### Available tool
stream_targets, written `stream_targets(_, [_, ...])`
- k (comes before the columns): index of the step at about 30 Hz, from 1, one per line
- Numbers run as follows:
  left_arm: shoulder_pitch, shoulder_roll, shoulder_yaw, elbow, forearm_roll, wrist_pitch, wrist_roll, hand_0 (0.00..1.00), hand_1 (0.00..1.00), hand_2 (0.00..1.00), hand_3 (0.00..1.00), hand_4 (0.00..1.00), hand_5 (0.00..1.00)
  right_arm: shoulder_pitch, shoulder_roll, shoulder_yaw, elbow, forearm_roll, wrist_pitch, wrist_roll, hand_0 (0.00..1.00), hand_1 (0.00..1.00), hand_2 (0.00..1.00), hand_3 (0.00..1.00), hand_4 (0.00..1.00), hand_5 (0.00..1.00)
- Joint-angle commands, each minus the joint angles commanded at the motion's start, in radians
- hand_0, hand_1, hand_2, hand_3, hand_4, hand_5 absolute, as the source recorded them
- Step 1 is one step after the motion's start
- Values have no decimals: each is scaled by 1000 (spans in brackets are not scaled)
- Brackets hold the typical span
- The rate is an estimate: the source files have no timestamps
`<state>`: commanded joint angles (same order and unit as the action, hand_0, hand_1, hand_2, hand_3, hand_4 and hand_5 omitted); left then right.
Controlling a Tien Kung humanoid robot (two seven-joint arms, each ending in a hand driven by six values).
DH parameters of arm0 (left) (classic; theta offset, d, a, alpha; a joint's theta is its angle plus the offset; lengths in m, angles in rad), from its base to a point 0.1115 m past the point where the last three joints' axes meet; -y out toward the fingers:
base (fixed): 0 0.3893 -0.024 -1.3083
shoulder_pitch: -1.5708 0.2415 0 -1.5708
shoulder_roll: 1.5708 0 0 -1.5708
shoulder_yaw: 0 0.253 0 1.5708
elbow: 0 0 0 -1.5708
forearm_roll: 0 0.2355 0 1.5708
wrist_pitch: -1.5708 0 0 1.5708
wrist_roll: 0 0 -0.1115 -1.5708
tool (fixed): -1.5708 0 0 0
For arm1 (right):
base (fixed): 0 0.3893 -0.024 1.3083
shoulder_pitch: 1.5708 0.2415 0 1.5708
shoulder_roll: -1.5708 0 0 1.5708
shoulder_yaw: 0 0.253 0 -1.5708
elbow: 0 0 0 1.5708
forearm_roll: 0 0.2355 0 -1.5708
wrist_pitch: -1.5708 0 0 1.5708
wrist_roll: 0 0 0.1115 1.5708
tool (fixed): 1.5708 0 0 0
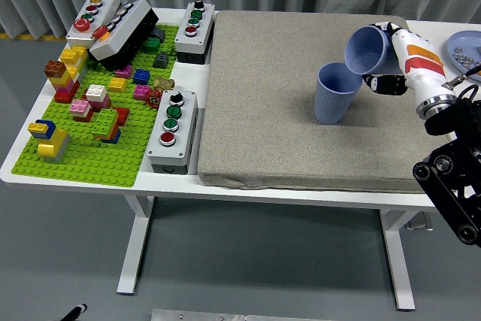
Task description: Pick cup pour cup place
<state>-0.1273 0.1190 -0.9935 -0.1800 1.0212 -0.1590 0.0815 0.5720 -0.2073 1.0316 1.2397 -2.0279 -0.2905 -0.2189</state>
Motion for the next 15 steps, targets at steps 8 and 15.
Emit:
stream_targets(8, [-1,2,4,0,-4,1,-1,835,811,862,779,620,998,10,-13,-23,-7,-42,-2,-6,819,745,656,750,755,117])
stream_targets(15, [1,2,3,0,-3,1,0,835,812,862,779,620,998,18,-21,-39,-9,-70,-1,-16,820,745,655,749,756,118])
